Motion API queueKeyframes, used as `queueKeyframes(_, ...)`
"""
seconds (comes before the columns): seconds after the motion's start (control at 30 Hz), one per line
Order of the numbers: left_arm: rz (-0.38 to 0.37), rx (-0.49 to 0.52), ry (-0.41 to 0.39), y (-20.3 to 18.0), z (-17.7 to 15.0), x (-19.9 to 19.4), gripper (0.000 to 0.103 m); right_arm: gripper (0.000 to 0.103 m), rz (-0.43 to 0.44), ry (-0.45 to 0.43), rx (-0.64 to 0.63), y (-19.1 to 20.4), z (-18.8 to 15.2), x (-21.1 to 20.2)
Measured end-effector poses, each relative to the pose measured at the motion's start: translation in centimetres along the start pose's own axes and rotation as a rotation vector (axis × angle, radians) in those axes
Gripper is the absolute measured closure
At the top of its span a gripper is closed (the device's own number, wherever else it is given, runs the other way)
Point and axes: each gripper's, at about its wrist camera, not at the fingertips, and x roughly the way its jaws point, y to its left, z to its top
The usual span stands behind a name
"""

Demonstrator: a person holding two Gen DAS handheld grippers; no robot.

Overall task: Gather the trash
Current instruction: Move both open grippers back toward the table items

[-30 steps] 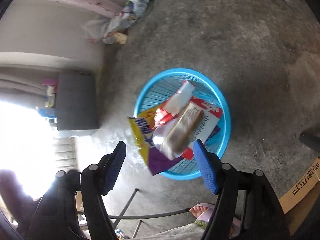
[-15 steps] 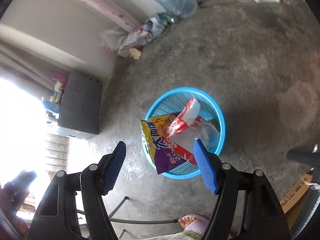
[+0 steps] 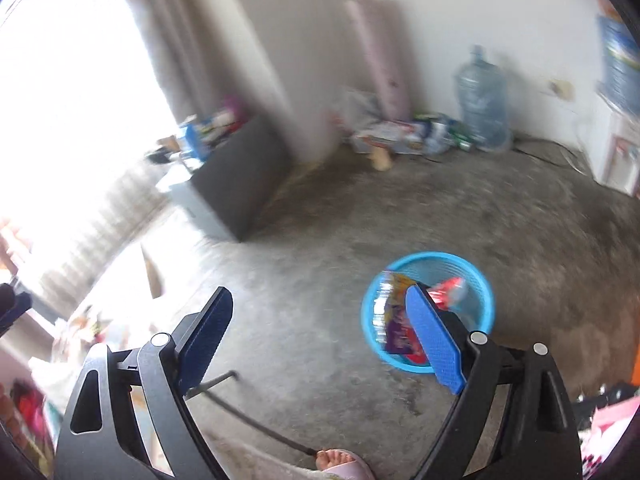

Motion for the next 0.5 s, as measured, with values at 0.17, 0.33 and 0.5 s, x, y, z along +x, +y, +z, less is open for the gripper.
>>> queueKeyframes(0.17, 0.218, -0.125, -0.089, 7.2, -2.5, -8.1, 0.023, 0.017, 0.185, 0.032, -0.152, 6.7, 0.2, -0.7)
queueKeyframes(0.33, 0.425, -0.256, -0.157, 14.5, -5.8, -15.5, 0.023, 0.017, 0.353, 0.104, -0.260, 13.6, 0.0, 0.6)
queueKeyframes(0.5, 0.505, -0.407, -0.165, 20.6, -9.2, -18.7, 0.023, 0.017, 0.457, 0.203, -0.341, 20.4, -1.4, 3.0)
